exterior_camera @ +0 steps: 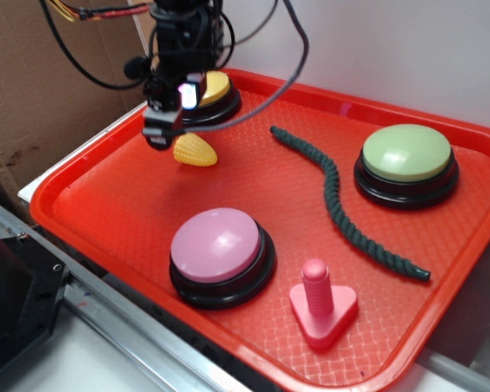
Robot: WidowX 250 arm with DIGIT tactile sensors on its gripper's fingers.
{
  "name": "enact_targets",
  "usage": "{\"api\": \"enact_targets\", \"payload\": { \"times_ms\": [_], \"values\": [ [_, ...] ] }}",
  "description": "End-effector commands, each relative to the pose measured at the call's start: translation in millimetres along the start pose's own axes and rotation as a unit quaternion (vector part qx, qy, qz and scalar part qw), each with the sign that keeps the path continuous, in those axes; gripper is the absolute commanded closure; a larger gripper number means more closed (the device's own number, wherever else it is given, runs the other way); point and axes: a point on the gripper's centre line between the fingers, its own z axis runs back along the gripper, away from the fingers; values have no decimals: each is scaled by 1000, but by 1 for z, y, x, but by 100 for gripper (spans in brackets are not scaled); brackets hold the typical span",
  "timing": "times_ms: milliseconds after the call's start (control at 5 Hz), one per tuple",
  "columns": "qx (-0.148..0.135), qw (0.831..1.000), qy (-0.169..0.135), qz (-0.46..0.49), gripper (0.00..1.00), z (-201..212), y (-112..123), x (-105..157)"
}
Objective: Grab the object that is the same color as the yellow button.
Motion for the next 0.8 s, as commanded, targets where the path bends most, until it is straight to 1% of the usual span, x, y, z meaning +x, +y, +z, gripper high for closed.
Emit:
{"api": "enact_targets", "payload": {
  "times_ms": [0, 200, 400, 600],
  "values": [
    [-4, 1000, 0, -19, 0, -25, -13, 17],
    [-13, 1000, -11, -19, 6, -30, -16, 16],
    [-7, 1000, -6, -1, 100, -29, -15, 16],
    [0, 1000, -2, 8, 100, -27, -15, 15]
  ]
}}
